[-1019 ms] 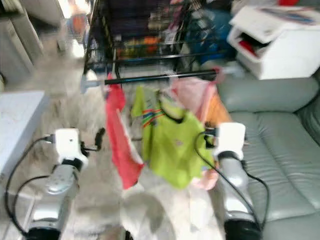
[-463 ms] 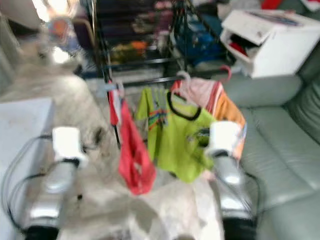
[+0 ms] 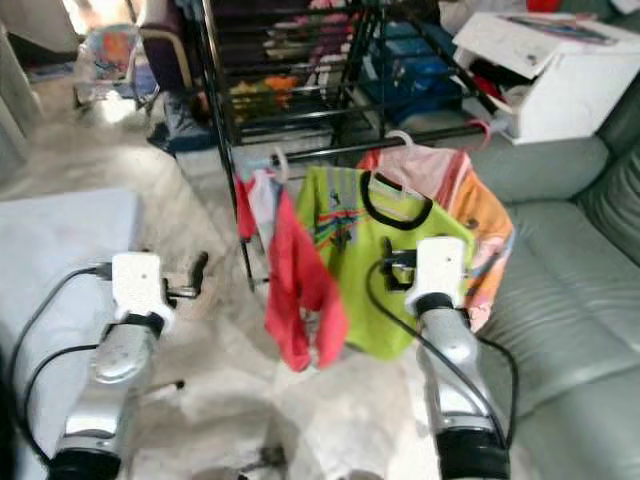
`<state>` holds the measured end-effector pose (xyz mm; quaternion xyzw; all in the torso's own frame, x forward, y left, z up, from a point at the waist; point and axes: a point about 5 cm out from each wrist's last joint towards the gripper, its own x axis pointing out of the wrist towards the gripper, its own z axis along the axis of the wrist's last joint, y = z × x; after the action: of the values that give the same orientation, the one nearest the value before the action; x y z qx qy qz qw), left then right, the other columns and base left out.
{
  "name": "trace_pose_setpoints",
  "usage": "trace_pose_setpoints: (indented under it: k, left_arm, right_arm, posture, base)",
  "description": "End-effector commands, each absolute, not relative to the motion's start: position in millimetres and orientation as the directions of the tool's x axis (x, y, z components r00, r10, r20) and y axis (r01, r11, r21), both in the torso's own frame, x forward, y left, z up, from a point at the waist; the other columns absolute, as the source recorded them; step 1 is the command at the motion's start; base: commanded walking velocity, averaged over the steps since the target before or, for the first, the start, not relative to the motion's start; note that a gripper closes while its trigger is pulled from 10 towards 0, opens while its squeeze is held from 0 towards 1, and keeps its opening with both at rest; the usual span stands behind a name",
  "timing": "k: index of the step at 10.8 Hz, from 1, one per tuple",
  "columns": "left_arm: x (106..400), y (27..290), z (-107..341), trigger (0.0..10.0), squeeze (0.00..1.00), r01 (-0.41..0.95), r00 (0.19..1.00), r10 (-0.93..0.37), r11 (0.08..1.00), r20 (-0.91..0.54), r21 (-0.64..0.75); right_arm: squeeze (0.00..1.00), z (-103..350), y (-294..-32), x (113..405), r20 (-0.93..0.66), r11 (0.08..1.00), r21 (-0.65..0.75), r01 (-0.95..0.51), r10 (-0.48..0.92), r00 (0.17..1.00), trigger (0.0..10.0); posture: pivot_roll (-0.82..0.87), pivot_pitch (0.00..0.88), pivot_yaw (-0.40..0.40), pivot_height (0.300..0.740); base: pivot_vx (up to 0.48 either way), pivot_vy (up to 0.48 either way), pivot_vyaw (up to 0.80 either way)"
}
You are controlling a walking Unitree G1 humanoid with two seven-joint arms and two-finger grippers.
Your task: Hang hanger
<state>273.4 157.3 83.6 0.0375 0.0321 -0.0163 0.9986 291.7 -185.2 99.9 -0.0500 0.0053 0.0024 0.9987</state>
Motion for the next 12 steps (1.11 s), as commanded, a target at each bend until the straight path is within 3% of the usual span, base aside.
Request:
trace_pose_setpoints:
  k: [1,6,10,12]
  left_arm:
    - [274,151,88,10.0,0.0,0.06,0.998,-0.057,0.995,-0.041,0.074]
    - [268,142,87,10.0,0.0,0.117,0.992,-0.116,0.993,-0.04,0.032]
    - [267,141,86,10.0,0.0,0.126,0.991,-0.124,0.992,-0.045,0.029]
    - [265,142,85,10.0,0.0,0.104,0.993,-0.102,0.994,-0.06,0.032]
  right_arm:
    - [0.0,102,-189,292,0.0,0.995,-0.1,-0.011,0.011,1.0,10.0]
    - [0.0,102,-184,292,-0.005,0.991,-0.117,-0.061,0.061,0.998,10.0]
    - [0.0,101,-184,296,-0.019,0.99,-0.12,-0.072,0.07,0.997,10.0]
    - [0.0,90,-181,298,-0.099,0.985,-0.101,-0.14,0.13,0.987,10.0]
  posture:
    - [-0.04,0.0,0.024,0.74]
    - [-0.04,0.0,0.019,0.74]
    - [-0.04,0.0,0.015,0.74]
    - [-0.03,0.0,0.012,0.74]
  base:
    - [0.0,0.0,0.0]
    - [0.173,0.0,0.75]
    - [0.296,0.0,0.0]
    - [0.0,0.0,0.0]
